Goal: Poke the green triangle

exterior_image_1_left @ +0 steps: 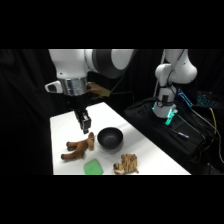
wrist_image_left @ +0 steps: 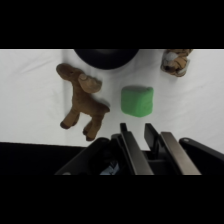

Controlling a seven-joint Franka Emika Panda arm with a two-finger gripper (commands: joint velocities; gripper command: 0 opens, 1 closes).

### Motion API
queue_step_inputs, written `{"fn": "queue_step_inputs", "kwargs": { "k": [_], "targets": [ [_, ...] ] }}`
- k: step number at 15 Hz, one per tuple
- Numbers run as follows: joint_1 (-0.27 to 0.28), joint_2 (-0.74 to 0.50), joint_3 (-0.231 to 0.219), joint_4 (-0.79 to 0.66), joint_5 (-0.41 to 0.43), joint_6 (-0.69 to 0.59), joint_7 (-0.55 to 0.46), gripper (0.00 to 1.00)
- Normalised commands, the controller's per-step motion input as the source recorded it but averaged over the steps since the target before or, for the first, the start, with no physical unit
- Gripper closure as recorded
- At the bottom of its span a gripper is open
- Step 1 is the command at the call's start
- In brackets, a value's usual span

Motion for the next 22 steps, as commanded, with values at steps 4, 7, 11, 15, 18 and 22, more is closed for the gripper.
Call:
{"fn": "queue_step_inputs", "kwargs": {
  "k": [4, 7, 11, 15, 18, 22],
  "targets": [
    [0.046, 0.28, 0.005, 0.28, -0.021, 0.05, 0.08, 0.97],
    [0.044, 0.38, 0.015, 0.34, -0.036, 0.08, 0.02, 0.96],
    [0.016, 0.46, 0.045, 0.44, -0.011, 0.07, -0.09, 0.96],
    [-0.037, 0.44, 0.098, 0.46, 0.058, 0.07, -0.23, 0.97],
    [-0.076, 0.44, 0.098, 0.48, 0.094, -0.03, -0.25, 0.96],
    [-0.064, 0.42, 0.069, 0.49, 0.069, -0.21, -0.19, 0.97]
  ]
}}
